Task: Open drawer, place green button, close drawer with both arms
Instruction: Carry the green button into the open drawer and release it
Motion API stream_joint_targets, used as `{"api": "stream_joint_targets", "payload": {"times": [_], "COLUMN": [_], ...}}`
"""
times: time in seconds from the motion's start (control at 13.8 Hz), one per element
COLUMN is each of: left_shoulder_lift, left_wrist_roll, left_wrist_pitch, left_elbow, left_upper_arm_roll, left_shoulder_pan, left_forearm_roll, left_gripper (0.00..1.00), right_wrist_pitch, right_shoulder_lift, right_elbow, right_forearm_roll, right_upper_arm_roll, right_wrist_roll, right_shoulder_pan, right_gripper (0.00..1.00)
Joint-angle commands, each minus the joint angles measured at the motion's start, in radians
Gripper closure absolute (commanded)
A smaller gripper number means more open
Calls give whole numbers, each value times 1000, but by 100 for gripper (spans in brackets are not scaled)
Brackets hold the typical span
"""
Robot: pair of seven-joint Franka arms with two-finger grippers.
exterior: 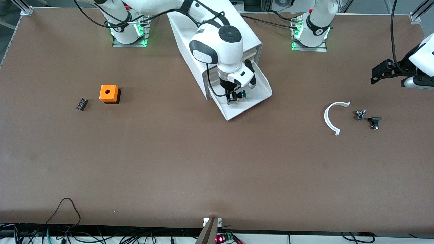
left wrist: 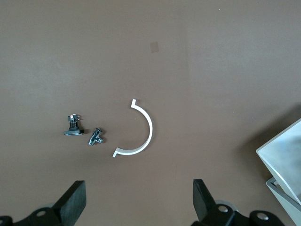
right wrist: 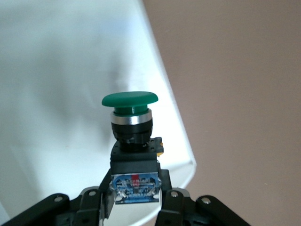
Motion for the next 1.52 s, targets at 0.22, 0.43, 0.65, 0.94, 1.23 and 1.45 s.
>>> {"api": "stream_joint_targets", "payload": {"times": [0.22, 0.43, 0.65, 0.94, 1.23, 1.45], "left_shoulder_lift": [12, 13, 13, 15, 15, 26], "left_wrist_roll": [-8, -7, -7, -4, -1, -2], "left_wrist_pitch": [-13, -13, -26, -26, -26, -26], "left_elbow": [29, 30, 36, 38, 38, 36], "left_upper_arm_roll": [-4, -4, -2, -2, -2, 1], "left_shoulder_pan": [-1, -1, -1, -1, -1, -1], "left_forearm_roll": [-13, -13, -13, -13, -13, -18], "left_gripper": [0, 0, 0, 0, 0, 0], "right_wrist_pitch": [-86, -65, -33, -28, -23, -43], "right_shoulder_lift": [19, 41, 53, 79, 81, 61], "right_elbow": [25, 27, 27, 27, 47, 97], "right_forearm_roll": [-6, -9, -9, -7, -7, 19], "right_upper_arm_roll": [-5, -3, -3, -3, -3, 0], "right_wrist_roll": [-76, -39, -43, -32, 76, 145], "right_shoulder_pan": [57, 68, 75, 81, 75, 69], "right_gripper": [76, 76, 74, 57, 0, 0]}}
